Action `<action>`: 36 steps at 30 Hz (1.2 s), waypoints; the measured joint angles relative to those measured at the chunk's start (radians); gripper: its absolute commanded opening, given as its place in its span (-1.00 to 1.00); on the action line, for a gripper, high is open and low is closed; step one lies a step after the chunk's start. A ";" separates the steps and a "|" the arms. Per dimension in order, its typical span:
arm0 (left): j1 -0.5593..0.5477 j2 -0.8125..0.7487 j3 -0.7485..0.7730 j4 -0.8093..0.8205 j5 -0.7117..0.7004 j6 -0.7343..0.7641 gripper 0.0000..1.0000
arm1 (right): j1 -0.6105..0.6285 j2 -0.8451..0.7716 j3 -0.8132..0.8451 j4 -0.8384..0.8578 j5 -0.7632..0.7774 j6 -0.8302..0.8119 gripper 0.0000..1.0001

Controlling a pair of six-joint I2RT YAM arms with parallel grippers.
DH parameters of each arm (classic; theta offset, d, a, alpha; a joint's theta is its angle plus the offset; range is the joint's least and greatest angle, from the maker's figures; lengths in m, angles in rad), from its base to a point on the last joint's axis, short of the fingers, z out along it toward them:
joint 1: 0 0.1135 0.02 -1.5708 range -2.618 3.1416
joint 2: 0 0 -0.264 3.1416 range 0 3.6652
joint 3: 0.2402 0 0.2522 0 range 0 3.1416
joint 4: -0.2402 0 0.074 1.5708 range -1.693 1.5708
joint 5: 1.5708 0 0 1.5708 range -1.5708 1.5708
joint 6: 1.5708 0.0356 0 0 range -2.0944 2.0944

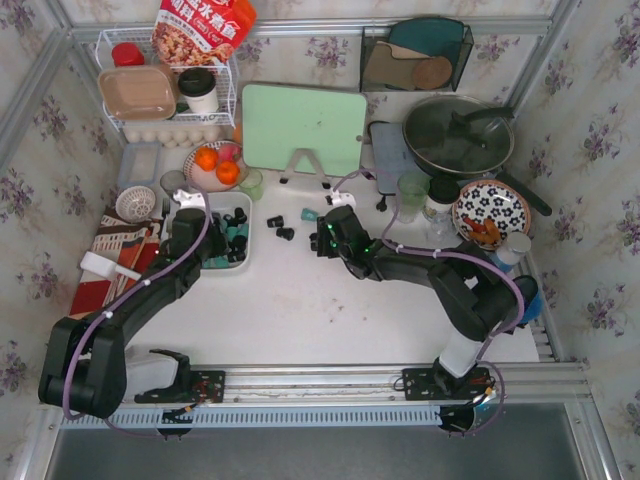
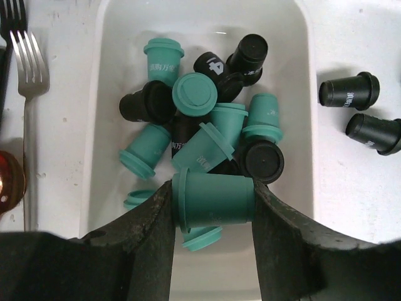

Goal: Mix the coffee capsules in the storage basket

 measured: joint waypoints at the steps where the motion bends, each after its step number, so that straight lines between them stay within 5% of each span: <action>1: 0.003 0.000 -0.002 0.000 -0.002 -0.008 -0.18 | 0.003 0.011 0.009 0.001 0.005 -0.006 -0.03; 17: 0.026 -0.056 -0.076 0.006 -0.077 -0.122 0.01 | 0.022 0.065 0.040 0.005 0.035 -0.032 -0.02; 28: 0.027 -0.098 -0.100 0.008 -0.105 -0.205 0.67 | 0.034 0.127 0.085 0.026 0.047 -0.035 0.00; 36: 0.026 -0.158 -0.104 0.008 -0.098 -0.218 0.96 | 0.036 0.174 0.122 0.026 0.071 -0.035 -0.06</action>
